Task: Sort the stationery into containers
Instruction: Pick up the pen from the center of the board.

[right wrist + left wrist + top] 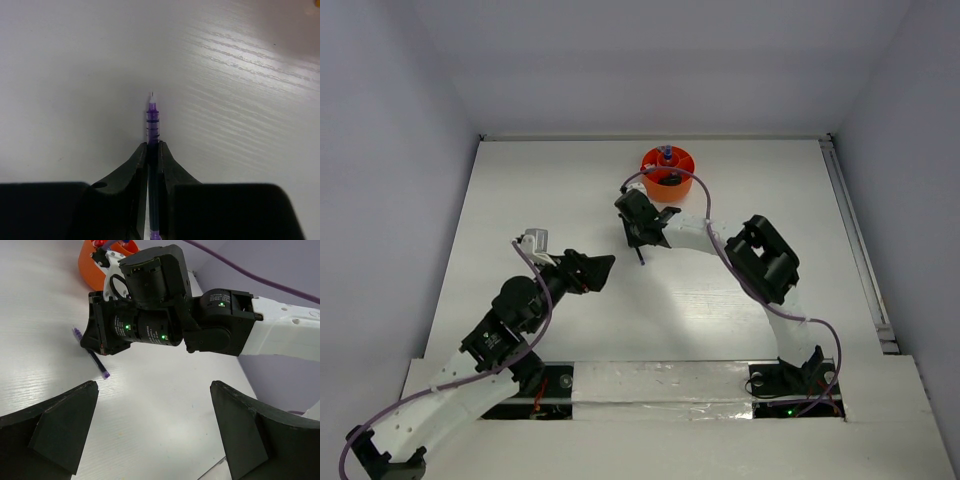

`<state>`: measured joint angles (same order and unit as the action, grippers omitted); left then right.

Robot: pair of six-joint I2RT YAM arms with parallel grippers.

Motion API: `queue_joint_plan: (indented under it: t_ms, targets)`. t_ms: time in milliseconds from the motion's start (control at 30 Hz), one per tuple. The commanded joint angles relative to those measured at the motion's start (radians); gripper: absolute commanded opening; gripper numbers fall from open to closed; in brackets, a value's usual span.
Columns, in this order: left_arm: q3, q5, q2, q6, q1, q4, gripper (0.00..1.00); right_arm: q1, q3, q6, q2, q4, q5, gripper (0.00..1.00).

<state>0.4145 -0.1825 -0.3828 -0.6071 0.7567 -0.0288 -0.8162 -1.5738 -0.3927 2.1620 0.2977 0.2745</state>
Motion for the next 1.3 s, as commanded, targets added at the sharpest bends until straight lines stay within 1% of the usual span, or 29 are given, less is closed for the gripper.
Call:
queue_joint_plan:
  t_ms: [0,67,133,167,200,233,267,333,367,467,533,600,733,800,867,1033,1233,1267]
  targets:
    - [-0.008,0.026,-0.022,0.0,-0.002,-0.043,0.93,0.002,0.017,0.008,0.041,0.077,0.055,0.0]
    - [-0.013,0.04,-0.033,-0.002,-0.002,-0.054,0.93,0.002,0.04,0.006,0.018,0.042,0.068,0.0]
    - [-0.022,0.049,-0.045,-0.003,-0.002,-0.062,0.93,0.002,0.093,0.005,-0.057,-0.003,0.066,0.0]
    - [-0.023,0.06,-0.05,-0.003,-0.002,-0.071,0.92,0.002,0.118,0.012,-0.094,-0.076,0.058,0.0]
    - [-0.028,0.067,-0.062,-0.005,-0.002,-0.077,0.92,0.002,0.145,0.014,-0.176,-0.122,0.04,0.0]
    - [-0.031,0.077,-0.071,-0.005,-0.002,-0.095,0.92,0.002,0.194,0.015,-0.218,-0.161,-0.018,0.0]
    - [-0.032,0.093,-0.08,-0.005,-0.002,-0.103,0.92,0.002,0.216,0.015,-0.258,-0.243,-0.052,0.0]
    - [-0.034,0.101,-0.113,-0.006,-0.002,-0.117,0.92,0.002,0.25,0.008,-0.329,-0.313,-0.11,0.0]
    - [-0.036,0.104,-0.12,-0.008,-0.002,-0.132,0.92,0.002,0.279,-0.006,-0.385,-0.377,-0.167,0.0]
    - [-0.043,0.103,-0.142,-0.013,-0.002,-0.158,0.91,0.002,0.33,-0.026,-0.477,-0.44,-0.236,0.0]
    - [-0.048,0.101,-0.157,-0.022,-0.002,-0.178,0.89,0.002,0.392,-0.049,-0.517,-0.506,-0.267,0.0]
    - [-0.049,0.106,-0.172,-0.032,-0.002,-0.223,0.88,0.002,0.431,-0.076,-0.569,-0.563,-0.32,0.0]
    - [-0.023,0.118,-0.258,-0.039,-0.002,-0.289,0.86,0.002,0.55,-0.155,-0.633,-0.699,-0.423,0.0]
    - [-0.011,0.129,-0.289,-0.037,-0.002,-0.327,0.84,0.002,0.569,-0.185,-0.642,-0.745,-0.449,0.0]
    - [-0.003,0.141,-0.324,-0.034,-0.002,-0.368,0.78,0.002,0.584,-0.19,-0.649,-0.759,-0.468,0.0]
    - [0.001,0.137,-0.387,-0.037,-0.002,-0.407,0.72,0.002,0.62,-0.215,-0.671,-0.815,-0.494,0.0]
    - [-0.006,0.132,-0.427,-0.042,-0.002,-0.441,0.58,0.002,0.646,-0.239,-0.682,-0.856,-0.538,0.0]
    - [-0.006,0.13,-0.429,-0.042,-0.002,-0.451,0.54,0.002,0.649,-0.245,-0.682,-0.862,-0.55,0.0]
